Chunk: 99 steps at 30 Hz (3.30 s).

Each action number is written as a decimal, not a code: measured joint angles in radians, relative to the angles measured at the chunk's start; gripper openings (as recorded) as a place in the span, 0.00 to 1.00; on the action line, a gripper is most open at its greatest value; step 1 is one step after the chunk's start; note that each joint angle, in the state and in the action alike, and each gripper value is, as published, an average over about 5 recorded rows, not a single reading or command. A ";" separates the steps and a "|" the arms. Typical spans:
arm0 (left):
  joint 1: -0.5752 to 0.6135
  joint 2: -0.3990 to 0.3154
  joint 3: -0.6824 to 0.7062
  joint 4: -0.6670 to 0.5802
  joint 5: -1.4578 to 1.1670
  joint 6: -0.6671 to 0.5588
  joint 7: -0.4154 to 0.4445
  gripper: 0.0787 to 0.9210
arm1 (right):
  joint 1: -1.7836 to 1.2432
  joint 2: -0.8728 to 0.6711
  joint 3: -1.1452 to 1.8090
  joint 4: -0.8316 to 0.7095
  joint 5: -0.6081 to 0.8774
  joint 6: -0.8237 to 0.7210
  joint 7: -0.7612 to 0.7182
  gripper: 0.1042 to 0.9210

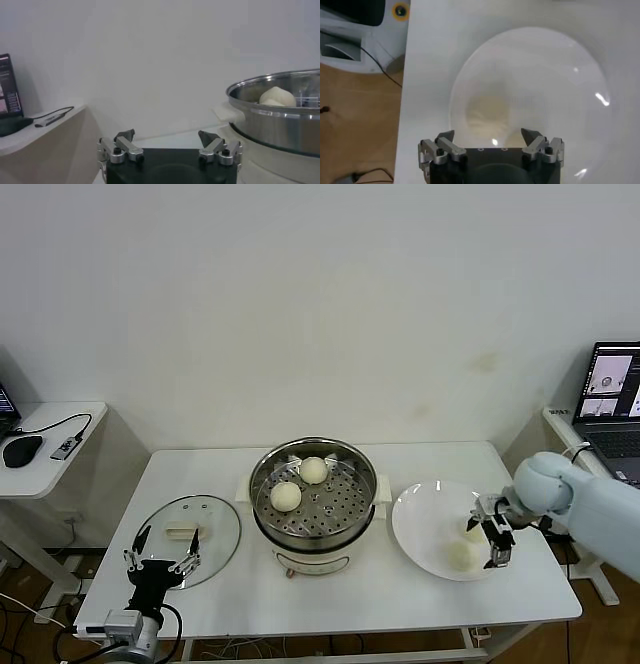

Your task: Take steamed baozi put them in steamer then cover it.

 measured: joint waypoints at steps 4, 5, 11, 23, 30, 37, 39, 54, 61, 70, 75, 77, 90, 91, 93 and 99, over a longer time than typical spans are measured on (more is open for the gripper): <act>-0.002 0.000 -0.001 0.007 0.000 -0.002 0.000 0.88 | -0.029 0.022 0.015 -0.020 -0.012 -0.003 0.010 0.88; -0.003 0.000 -0.001 0.009 0.000 -0.003 0.000 0.88 | -0.033 0.027 0.018 -0.024 -0.015 -0.004 0.013 0.88; -0.006 0.000 -0.004 0.011 0.003 -0.006 -0.001 0.88 | -0.048 0.058 0.029 -0.049 -0.028 -0.007 0.025 0.85; -0.004 -0.006 -0.002 0.015 0.003 -0.010 -0.002 0.88 | -0.067 0.085 0.040 -0.075 -0.049 -0.021 0.031 0.73; -0.004 -0.007 -0.001 0.016 0.003 -0.010 -0.002 0.88 | -0.071 0.089 0.048 -0.081 -0.063 -0.025 0.027 0.63; -0.002 -0.008 -0.003 0.013 0.003 -0.010 -0.002 0.88 | -0.057 0.090 0.049 -0.087 -0.062 -0.022 0.020 0.57; -0.002 -0.006 -0.004 0.010 0.003 -0.010 -0.001 0.88 | -0.045 0.087 0.045 -0.086 -0.058 -0.021 0.016 0.57; -0.004 -0.002 -0.004 -0.006 0.000 -0.009 -0.001 0.88 | 0.215 0.080 -0.012 -0.050 0.080 -0.032 -0.018 0.57; -0.001 -0.002 -0.004 -0.018 -0.001 -0.009 -0.001 0.88 | 0.416 0.132 -0.089 -0.037 0.175 -0.031 -0.014 0.58; 0.010 -0.009 -0.013 -0.031 -0.001 -0.010 -0.002 0.88 | 0.570 0.249 -0.198 0.024 0.289 0.007 0.029 0.58; 0.015 -0.018 -0.020 -0.040 0.001 -0.010 -0.003 0.88 | 0.593 0.319 -0.254 0.050 0.323 0.056 0.061 0.58; 0.016 -0.021 -0.022 -0.043 0.003 -0.010 -0.003 0.88 | 0.596 0.346 -0.277 0.053 0.326 0.081 0.071 0.58; 0.024 -0.034 -0.043 -0.055 0.004 -0.009 -0.004 0.88 | 0.564 0.507 -0.383 0.004 0.240 0.297 0.089 0.58; 0.025 -0.034 -0.044 -0.055 0.003 -0.010 -0.004 0.88 | 0.559 0.518 -0.387 -0.003 0.230 0.312 0.089 0.58; 0.026 -0.034 -0.044 -0.054 0.003 -0.010 -0.004 0.88 | 0.549 0.538 -0.394 -0.015 0.209 0.340 0.087 0.58; 0.023 -0.033 -0.045 -0.056 0.003 -0.010 -0.004 0.88 | 0.523 0.581 -0.411 -0.044 0.158 0.408 0.080 0.59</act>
